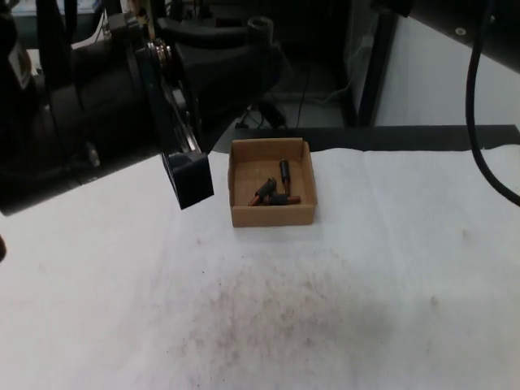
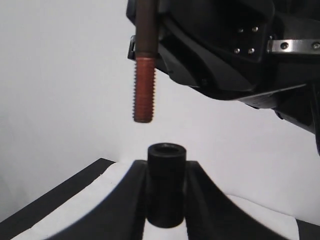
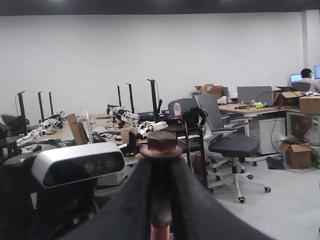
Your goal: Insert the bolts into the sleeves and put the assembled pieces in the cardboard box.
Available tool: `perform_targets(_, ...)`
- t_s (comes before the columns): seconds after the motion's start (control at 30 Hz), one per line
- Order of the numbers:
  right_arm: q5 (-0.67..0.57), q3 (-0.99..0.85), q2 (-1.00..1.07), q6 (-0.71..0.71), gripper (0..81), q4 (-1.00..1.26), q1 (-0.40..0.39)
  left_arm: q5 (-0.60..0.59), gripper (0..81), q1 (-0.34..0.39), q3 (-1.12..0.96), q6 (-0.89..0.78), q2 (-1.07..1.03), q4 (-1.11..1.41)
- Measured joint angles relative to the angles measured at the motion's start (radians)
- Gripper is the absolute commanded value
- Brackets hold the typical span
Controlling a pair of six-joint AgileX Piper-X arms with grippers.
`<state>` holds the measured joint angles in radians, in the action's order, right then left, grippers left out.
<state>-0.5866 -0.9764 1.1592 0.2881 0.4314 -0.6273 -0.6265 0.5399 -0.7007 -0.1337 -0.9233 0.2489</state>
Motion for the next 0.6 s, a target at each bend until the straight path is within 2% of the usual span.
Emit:
perform_targets(0.4, -0.035, 0.000, 0.000, -0.003, 0.8, 0.000, 0.000, 0.000, 0.3, -0.067, 0.000, 0.000, 0.000, 0.018)
perform_targets(0.6, -0.040, 0.000, 0.000, -0.032, 0.8, -0.052, 0.000, -0.060, 0.3, -0.069, 0.000, 0.000, 0.000, 0.019)
